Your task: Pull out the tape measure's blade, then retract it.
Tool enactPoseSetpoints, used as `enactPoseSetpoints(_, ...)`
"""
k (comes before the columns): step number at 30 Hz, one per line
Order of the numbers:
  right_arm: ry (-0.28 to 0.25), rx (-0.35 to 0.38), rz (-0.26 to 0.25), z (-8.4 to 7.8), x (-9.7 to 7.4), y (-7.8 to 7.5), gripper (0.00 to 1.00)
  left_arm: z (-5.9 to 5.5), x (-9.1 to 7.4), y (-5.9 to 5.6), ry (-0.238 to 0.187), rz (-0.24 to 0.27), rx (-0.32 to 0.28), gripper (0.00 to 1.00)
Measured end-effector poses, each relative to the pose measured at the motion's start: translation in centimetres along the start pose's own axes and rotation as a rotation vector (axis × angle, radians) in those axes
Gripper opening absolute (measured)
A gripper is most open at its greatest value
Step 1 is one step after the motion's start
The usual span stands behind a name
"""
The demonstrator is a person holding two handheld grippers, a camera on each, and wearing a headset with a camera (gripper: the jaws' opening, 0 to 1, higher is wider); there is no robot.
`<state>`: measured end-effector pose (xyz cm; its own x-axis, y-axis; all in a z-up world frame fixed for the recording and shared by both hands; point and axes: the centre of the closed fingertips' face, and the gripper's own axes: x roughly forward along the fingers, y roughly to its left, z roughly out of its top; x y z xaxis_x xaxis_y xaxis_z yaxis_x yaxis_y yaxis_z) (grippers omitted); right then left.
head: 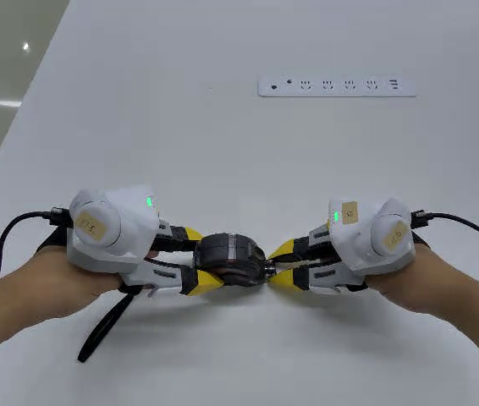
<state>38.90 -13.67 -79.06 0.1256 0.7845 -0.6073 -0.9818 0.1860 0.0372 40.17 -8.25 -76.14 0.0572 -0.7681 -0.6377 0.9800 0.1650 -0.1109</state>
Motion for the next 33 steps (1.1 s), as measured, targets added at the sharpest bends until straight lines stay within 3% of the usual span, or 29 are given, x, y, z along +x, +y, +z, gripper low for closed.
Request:
enactPoseSetpoints(6, -0.001, -0.006, -0.011, -0.01, -0.05, -0.01, 0.09, -0.07, -0.02, -0.01, 0.007, -0.005, 0.027, 0.26)
enactPoseSetpoints(9, -0.002, -0.006, -0.017, 0.01, -0.05, -0.01, 0.08, -0.22, -0.05, 0.19, 0.016, 0.002, 0.071, 0.25)
enactPoseSetpoints(33, -0.001, 0.004, -0.011, -0.27, -0.72, -0.05, 0.07, -0.28, -0.20, 0.14, 0.030, -0.004, 0.092, 0.23)
